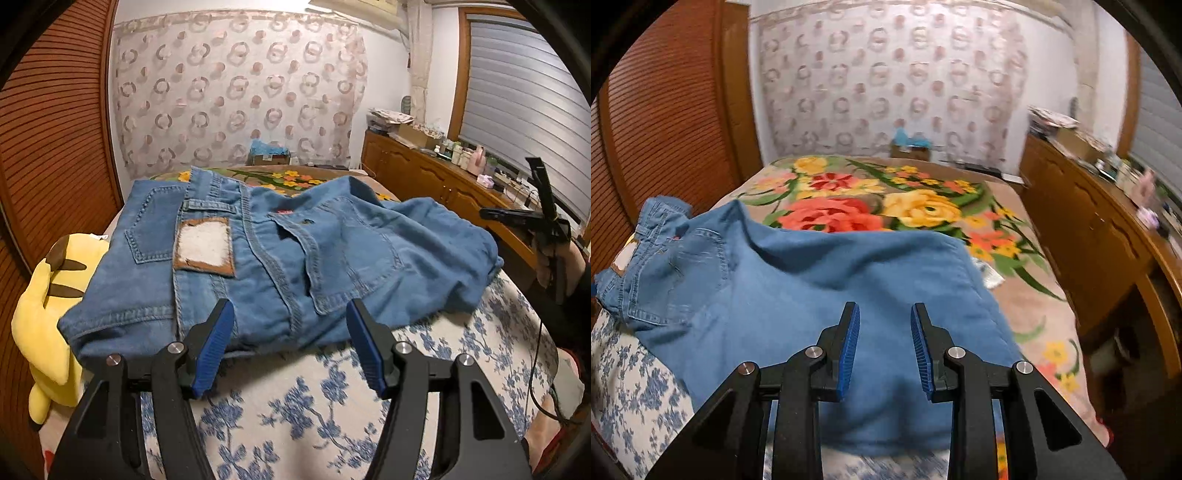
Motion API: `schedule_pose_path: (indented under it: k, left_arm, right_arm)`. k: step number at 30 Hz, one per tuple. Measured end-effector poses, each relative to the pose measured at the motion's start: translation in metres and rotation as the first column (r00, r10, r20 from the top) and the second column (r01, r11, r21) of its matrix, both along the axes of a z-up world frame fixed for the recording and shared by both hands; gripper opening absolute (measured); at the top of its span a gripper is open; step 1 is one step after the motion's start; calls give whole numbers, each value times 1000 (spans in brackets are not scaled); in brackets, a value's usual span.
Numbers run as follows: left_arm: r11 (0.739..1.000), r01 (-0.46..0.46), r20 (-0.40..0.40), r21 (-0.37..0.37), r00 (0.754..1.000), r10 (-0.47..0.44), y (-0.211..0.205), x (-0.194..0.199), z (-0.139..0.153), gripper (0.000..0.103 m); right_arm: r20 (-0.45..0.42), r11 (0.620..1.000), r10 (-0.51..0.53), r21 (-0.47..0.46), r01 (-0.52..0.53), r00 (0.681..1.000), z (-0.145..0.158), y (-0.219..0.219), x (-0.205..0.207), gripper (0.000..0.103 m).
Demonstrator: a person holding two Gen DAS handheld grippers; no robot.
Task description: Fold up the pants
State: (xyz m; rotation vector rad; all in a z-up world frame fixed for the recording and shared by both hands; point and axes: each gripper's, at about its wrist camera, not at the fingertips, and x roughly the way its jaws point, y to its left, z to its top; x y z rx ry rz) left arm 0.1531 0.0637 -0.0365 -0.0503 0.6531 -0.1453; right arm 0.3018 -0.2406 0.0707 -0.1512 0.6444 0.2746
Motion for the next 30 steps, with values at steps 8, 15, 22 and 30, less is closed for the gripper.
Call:
schedule_pose_path:
  k: [8,15,22,30]
  left_arm:
    - [1000,-1,-8,-2,1000,1,-11,-18,-6,64]
    - [999,-10,-13,31,1000,11,-18,-31,-11,64]
    - [1000,6,-16,15,1000,-6,-26,-34,-13,64]
    - [1000,9,-35,-2,999,-9,-25,-34,-21,64]
  right_arm:
    - [-22,998,-64,11,65,998,-9,-11,-29,49]
    - [-100,989,-84,114,96,991,-9,-35,-54,68]
    - [-174,973,-107,186,139,979,-35,-50,-54,71]
    - [-209,944,-116,283,173,971,-49,-69,-45,72]
